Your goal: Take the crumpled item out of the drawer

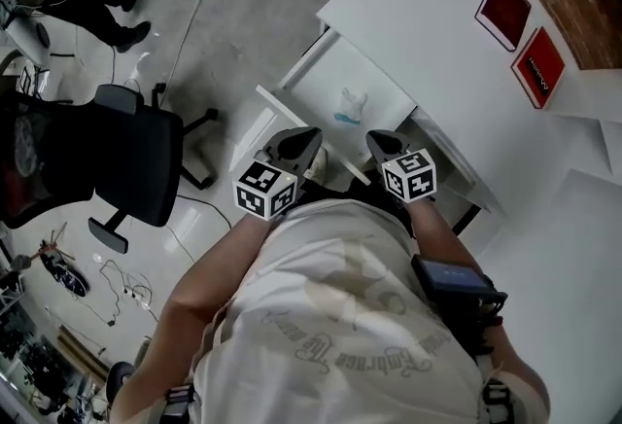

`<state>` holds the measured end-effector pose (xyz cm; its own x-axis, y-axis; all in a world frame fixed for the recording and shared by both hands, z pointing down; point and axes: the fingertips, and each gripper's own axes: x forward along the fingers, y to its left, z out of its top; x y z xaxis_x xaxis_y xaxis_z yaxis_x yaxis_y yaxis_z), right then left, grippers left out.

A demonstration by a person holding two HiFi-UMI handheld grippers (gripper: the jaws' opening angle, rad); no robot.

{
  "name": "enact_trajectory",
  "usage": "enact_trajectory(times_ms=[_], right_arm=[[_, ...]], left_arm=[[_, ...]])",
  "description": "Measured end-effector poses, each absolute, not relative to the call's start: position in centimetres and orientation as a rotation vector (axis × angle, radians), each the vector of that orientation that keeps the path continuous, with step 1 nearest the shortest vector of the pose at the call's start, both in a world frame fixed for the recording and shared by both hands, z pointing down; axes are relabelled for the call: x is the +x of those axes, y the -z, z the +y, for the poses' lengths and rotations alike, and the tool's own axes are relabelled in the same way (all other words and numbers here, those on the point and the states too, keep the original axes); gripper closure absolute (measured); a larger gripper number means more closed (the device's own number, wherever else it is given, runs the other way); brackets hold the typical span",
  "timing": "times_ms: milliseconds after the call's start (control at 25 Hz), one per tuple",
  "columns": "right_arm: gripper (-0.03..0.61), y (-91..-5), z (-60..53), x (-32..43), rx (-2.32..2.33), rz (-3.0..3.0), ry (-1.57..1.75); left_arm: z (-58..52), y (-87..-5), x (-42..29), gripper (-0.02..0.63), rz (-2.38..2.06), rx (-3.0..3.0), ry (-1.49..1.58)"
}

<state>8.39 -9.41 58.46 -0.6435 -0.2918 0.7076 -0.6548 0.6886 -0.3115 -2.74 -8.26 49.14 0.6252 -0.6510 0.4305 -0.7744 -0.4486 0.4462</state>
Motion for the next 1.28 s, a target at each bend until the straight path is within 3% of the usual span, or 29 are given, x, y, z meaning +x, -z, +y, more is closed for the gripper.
enact_trajectory(times_ms=[1280], right_arm=[[0.549,-69.3,-12.4,4.9,0.229,-2.062,-0.369]], left_arm=[[-6.6,-53.3,-3.1,0.594,-1.35,1.923,-0.18]])
